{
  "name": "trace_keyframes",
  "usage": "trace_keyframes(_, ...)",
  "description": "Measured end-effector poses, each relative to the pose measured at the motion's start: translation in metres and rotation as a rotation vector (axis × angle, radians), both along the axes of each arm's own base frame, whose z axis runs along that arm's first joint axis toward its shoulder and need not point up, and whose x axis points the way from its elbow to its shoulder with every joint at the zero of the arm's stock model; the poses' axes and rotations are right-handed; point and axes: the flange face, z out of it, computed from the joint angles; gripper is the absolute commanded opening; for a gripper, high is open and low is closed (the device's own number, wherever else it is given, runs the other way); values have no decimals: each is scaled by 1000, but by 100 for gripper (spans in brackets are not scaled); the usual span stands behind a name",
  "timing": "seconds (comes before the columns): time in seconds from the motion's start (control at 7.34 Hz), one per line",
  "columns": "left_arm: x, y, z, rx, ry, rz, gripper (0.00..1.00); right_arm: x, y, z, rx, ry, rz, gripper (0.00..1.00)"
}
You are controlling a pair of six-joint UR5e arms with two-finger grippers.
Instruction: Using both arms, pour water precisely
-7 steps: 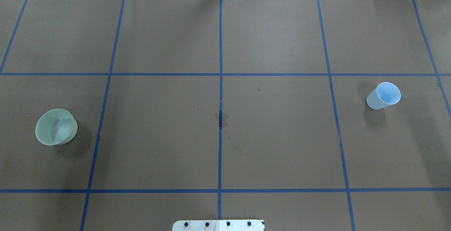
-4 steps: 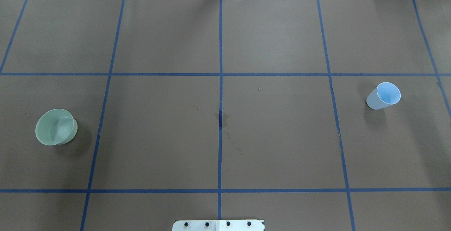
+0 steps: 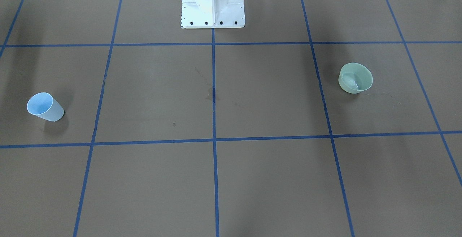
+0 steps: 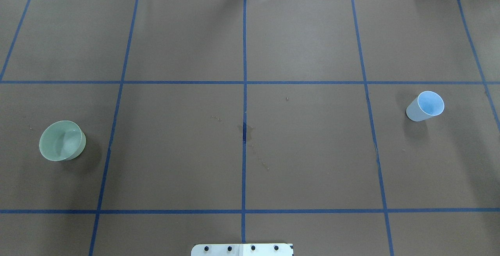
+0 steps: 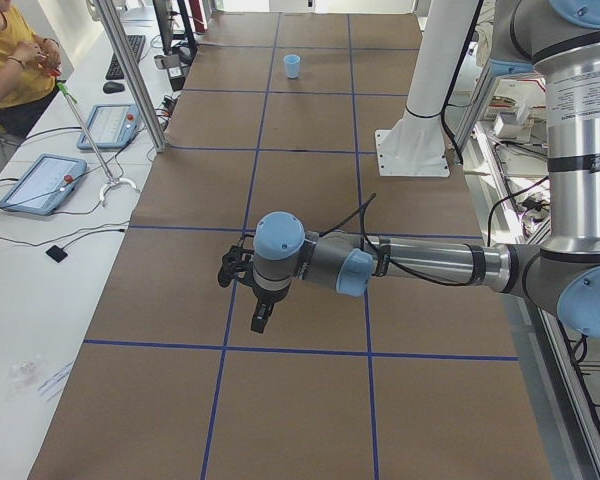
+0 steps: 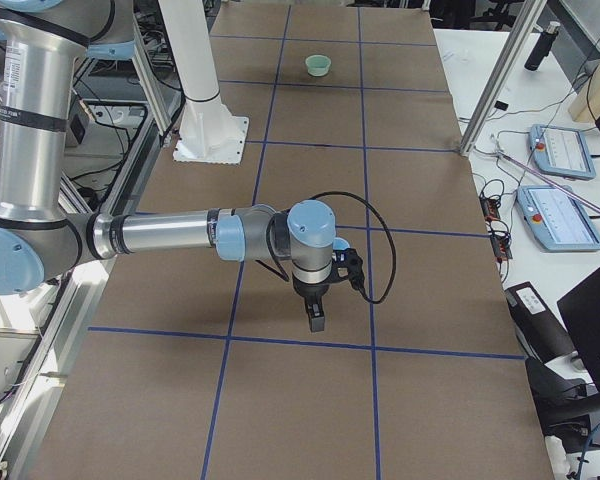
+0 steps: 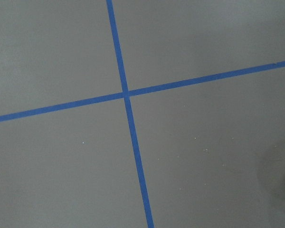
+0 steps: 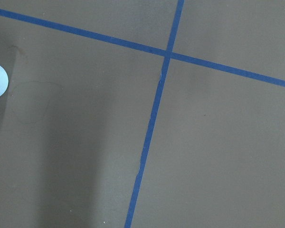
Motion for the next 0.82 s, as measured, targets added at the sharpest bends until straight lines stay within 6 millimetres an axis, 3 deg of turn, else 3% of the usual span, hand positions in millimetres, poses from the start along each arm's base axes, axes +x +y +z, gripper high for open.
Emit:
trace_keyframes(0.54,9,-25,-30,-31,95,-98,100,-5,-4,-14,111,-79,2,100)
trace_keyframes(0.82,43,-27,-42,18,145,-56,100,-7,-5,-18,120,-111,14,100)
